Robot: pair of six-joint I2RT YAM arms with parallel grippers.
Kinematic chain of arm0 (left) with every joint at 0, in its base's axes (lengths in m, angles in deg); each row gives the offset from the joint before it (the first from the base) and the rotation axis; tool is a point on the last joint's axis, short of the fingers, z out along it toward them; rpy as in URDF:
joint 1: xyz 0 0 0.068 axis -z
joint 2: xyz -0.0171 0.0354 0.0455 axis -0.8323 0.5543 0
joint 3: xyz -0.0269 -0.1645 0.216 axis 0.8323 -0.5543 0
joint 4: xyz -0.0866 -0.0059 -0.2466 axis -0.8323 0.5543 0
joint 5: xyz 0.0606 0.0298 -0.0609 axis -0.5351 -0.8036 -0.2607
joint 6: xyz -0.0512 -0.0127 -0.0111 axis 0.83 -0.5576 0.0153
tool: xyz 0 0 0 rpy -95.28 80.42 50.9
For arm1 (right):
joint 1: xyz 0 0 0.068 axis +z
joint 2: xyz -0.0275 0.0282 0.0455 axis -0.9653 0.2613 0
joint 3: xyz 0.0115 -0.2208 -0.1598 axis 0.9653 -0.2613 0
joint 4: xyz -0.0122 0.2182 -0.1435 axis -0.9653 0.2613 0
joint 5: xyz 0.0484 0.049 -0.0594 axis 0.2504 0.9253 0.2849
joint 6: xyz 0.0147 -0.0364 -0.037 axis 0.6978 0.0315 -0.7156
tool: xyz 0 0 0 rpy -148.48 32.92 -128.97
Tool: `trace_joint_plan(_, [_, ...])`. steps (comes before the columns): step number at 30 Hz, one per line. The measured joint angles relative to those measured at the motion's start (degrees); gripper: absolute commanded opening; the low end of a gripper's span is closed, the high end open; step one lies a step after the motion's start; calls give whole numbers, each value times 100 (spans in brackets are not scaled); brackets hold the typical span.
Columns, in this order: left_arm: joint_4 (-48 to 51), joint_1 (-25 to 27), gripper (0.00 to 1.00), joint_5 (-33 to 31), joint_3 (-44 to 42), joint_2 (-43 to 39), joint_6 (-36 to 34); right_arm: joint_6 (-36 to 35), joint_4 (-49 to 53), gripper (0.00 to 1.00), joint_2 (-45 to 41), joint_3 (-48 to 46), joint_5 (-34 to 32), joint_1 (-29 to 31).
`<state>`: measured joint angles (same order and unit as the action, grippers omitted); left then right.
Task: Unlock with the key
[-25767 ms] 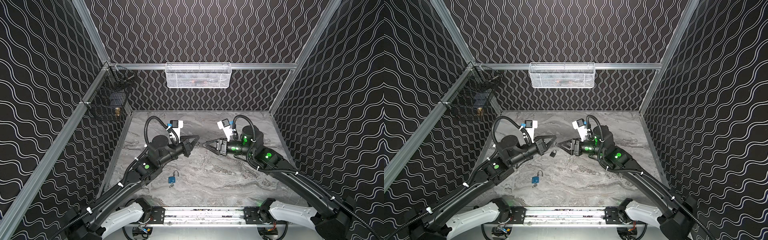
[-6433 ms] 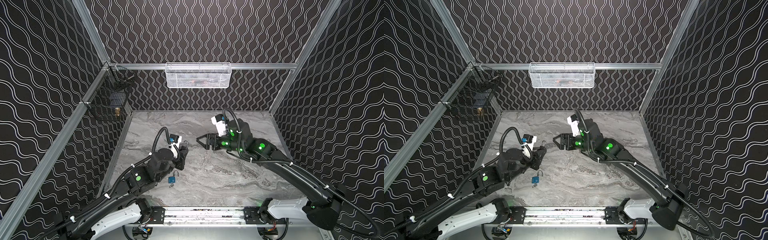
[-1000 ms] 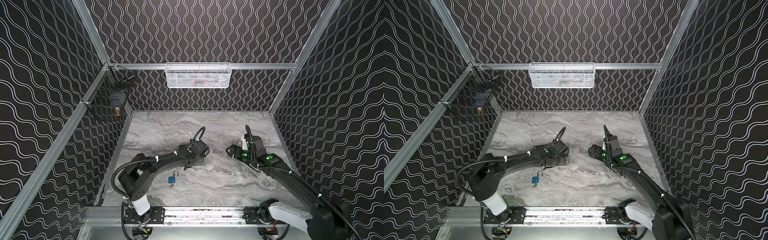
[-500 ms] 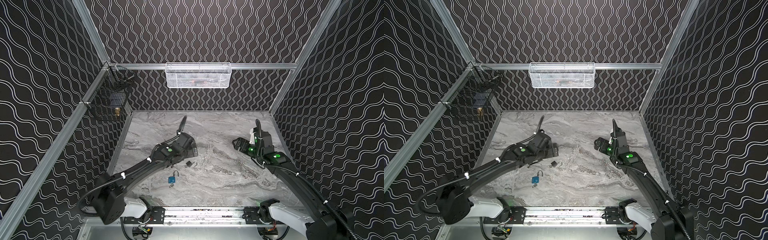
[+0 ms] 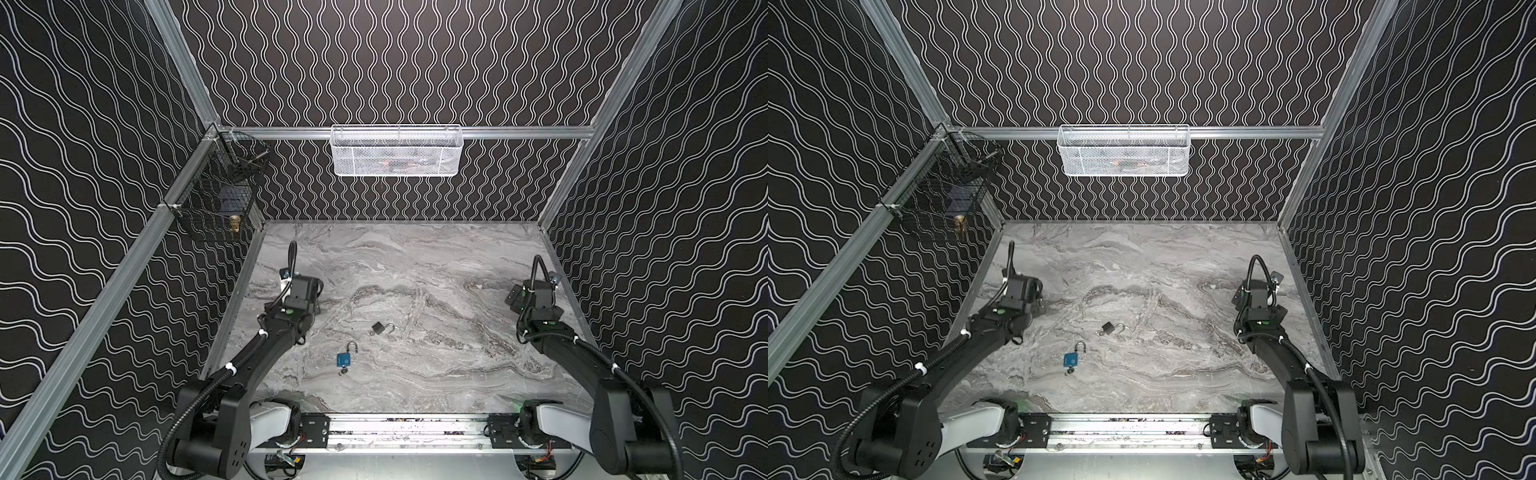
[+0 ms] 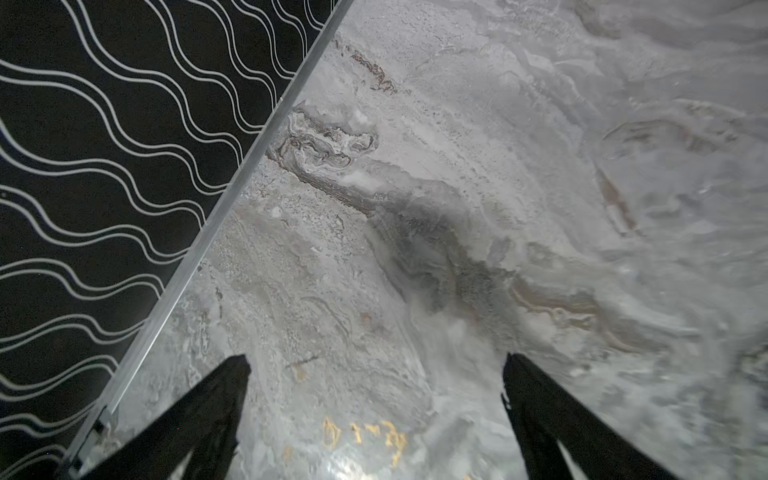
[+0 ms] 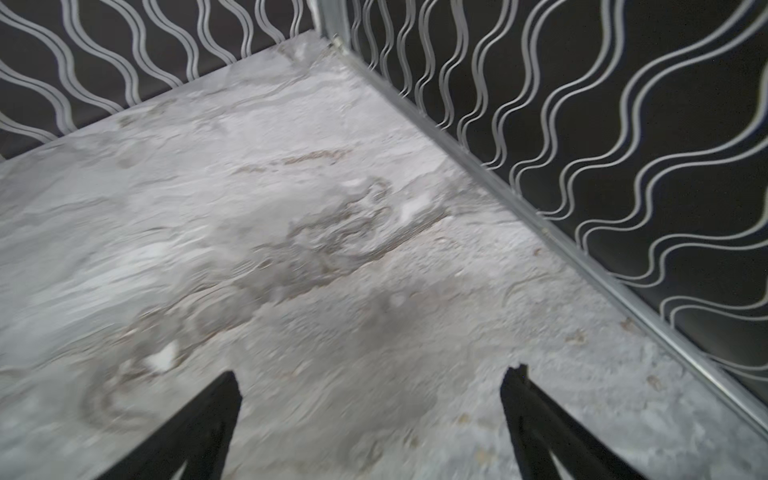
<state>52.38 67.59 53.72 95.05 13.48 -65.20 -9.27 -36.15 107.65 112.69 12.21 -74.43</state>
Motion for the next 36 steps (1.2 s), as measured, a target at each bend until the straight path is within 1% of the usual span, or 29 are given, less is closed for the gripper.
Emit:
trace_joint_plan(3, [-1589,-15,99,57,-852,-94,-577,-286,-986,99,190,-426,168,-107])
trace_joint_plan(5, [-2872,-24,99,232,-1464,146,-1003,-479,-1700,99,444,-614,433,-157])
trace_joint_plan(8, [-4400,-26,99,507,-1985,664,-1495,-793,-2691,99,802,-817,898,-168])
trace_joint_plan(11, [-5860,-31,99,774,-2192,1287,-1908,-1113,-3541,99,1010,-1012,1303,-173])
trace_joint_plan(13, [-6588,-59,99,981,-2210,1709,-2074,-1276,-4083,99,1239,-1108,1528,-197])
trace_joint_plan(15, [-7283,-74,99,1119,-2188,2216,-2205,-1425,-4728,99,1668,-1233,1742,-199])
trace_joint_plan(16, [-7567,-74,99,1250,-2135,2535,-2264,-1456,-4725,99,1766,-1237,1851,-203])
trace_joint_plan(18, [-7626,-76,99,1362,-1980,2776,-2347,-1469,-4721,99,1725,-1152,1980,-247])
trace_joint_plan(19, [-7462,-107,99,1373,-1827,2723,-2347,-1495,-5003,99,1768,-1145,1980,-271])
trace_joint_plan(20, [-7418,-160,99,1392,-1663,2702,-2345,-1523,-5176,99,1799,-1163,2000,-278])
trace_joint_plan(22, [-7440,-385,99,1521,-1423,2682,-2249,-1537,-5045,99,1718,-1158,2059,-280])
trace_joint_plan(25, [-7296,-518,99,1552,-1414,2682,-2190,-1582,-5300,99,1768,-1191,2164,-280])
trace_joint_plan(27, [-7213,-516,99,1670,-1421,2677,-2114,-1626,-5261,99,1770,-1224,2260,-280])
trace_joint_plan(36, [-7176,-511,99,1714,-1423,2686,-2100,-1690,-5261,99,1812,-1106,2594,-339])
